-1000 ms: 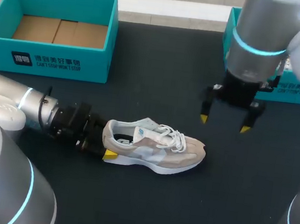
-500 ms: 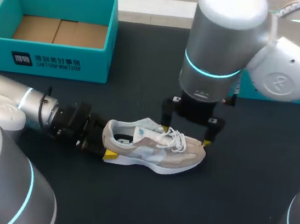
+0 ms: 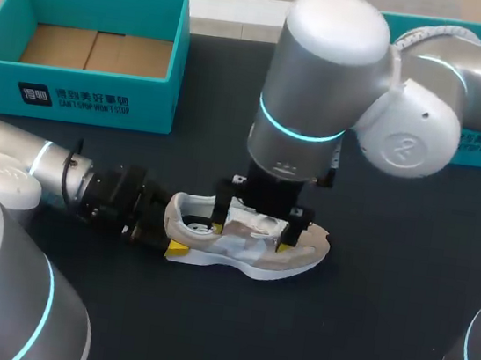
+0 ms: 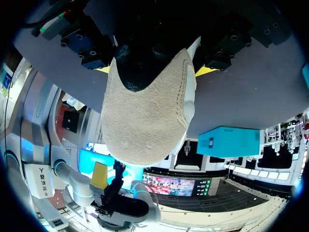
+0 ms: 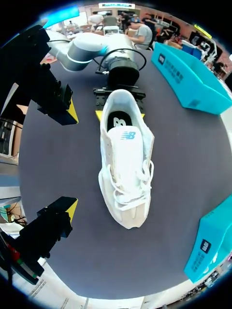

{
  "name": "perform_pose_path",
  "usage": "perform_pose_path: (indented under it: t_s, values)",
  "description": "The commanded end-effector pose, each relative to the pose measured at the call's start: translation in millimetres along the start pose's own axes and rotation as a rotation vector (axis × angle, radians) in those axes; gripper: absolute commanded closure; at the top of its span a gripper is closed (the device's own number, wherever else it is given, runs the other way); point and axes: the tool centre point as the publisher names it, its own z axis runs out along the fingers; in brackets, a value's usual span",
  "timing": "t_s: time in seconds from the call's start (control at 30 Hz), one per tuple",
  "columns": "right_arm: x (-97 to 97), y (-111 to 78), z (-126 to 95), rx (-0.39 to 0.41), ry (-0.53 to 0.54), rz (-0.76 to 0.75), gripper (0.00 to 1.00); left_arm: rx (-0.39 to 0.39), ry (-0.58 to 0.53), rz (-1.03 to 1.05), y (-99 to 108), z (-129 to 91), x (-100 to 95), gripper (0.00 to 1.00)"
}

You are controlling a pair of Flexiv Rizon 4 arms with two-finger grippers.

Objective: Take the shoe out of the shoebox, open the shoe tongue, remove and reinsert the insole, then place the shoe into the shoebox

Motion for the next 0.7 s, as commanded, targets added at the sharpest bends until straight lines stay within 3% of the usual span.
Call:
perform_pose_path:
  t_s: [0.03, 0.33, 0.4, 0.7]
  values:
    - [59.5, -4.9, 8, -0.013, -0.086, 0.058, 0.00, 0.001, -0.002, 0.000, 6, 4, -2.3, 1.00]
    - [59.0, -5.6, 11, -0.011, -0.080, 0.061, 0.00, 0.001, -0.002, 0.000, 6, 4, -2.3, 1.00]
    - [63.7, -2.5, 19, -0.097, -0.145, 0.085, 0.00, 0.001, -0.002, 0.000, 6, 4, -2.3, 1.00]
    - [77.5, 25.2, 23, -0.201, -0.221, 0.059, 0.00, 0.001, -0.002, 0.000, 6, 4, -2.3, 1.00]
